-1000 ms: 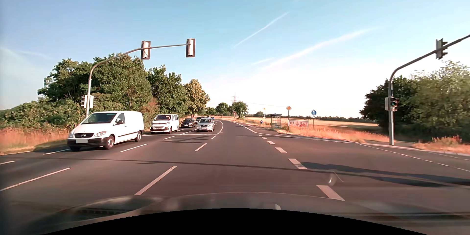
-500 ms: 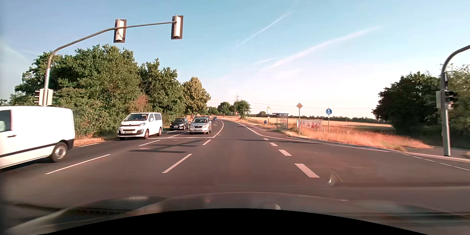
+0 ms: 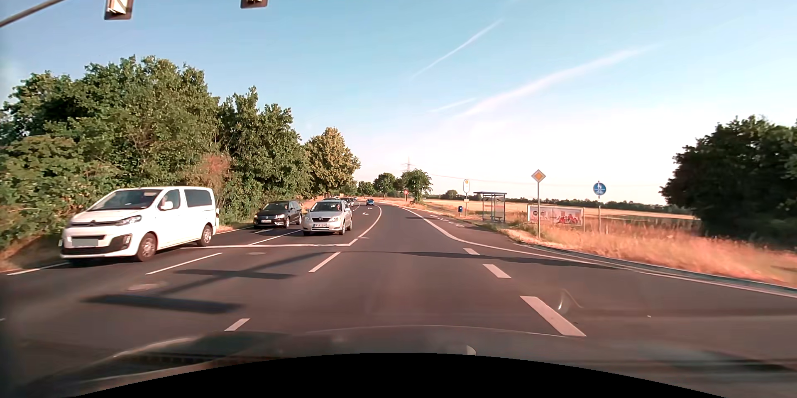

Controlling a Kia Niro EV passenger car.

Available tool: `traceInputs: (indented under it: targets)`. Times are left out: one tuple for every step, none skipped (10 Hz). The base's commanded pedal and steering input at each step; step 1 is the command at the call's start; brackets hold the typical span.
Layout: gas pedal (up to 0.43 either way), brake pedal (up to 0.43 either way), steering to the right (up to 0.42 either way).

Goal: Follow the waypoints while adhering to traffic rules and regulations

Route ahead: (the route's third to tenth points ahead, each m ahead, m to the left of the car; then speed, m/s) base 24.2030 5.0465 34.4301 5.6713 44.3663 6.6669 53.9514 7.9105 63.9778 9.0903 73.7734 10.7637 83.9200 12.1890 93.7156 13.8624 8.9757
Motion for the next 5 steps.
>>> traceInputs:
  targets:
    - [0.299, 0.0, -0.022]
    - [0.299, 0.0, -0.022]
    - [0.299, 0.0, -0.022]
    - [0.299, 0.0, -0.021]
    - [0.299, 0.0, -0.021]
